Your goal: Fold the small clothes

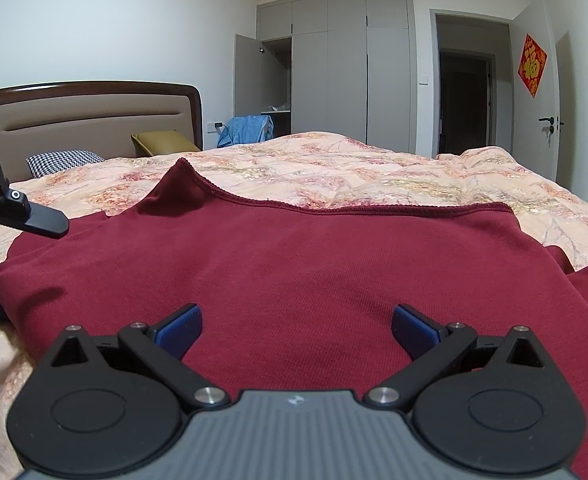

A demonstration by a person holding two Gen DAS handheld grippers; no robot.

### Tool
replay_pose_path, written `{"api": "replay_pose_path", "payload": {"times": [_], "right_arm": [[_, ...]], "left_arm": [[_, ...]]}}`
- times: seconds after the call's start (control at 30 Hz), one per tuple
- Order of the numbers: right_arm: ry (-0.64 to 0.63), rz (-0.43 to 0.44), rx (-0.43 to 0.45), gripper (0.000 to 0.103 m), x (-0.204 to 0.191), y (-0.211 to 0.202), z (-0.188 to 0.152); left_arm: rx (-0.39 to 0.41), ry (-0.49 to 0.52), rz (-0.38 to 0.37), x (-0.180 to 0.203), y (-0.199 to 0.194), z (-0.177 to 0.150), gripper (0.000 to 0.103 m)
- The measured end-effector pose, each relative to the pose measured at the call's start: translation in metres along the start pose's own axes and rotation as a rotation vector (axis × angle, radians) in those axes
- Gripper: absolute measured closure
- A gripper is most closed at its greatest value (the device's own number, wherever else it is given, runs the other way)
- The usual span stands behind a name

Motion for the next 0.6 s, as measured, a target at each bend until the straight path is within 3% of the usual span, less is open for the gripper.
{"api": "replay_pose_path", "payload": {"times": [0.4, 0.6], "right_arm": [[0.001, 0.001, 0.000, 0.000, -0.001, 0.000, 0.000], [0.001, 0.001, 0.001, 0.000, -0.001, 0.000, 0.000]], "left_arm": [[0.004, 0.001, 0.021, 0.003, 0.005, 0.009, 0.001], [0.047, 0.014, 0.065, 0.006, 0.007, 0.016, 0.018]]}}
Point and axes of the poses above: each gripper's, at about its wrist camera, not at the fingertips, and y roughly the way its jaws point, x to its right, z to its top, the point moved 4 cm from there along y, roughly the way its jaws point, and after that the axes turned 1 degree about -y, right-handed, at the moved point
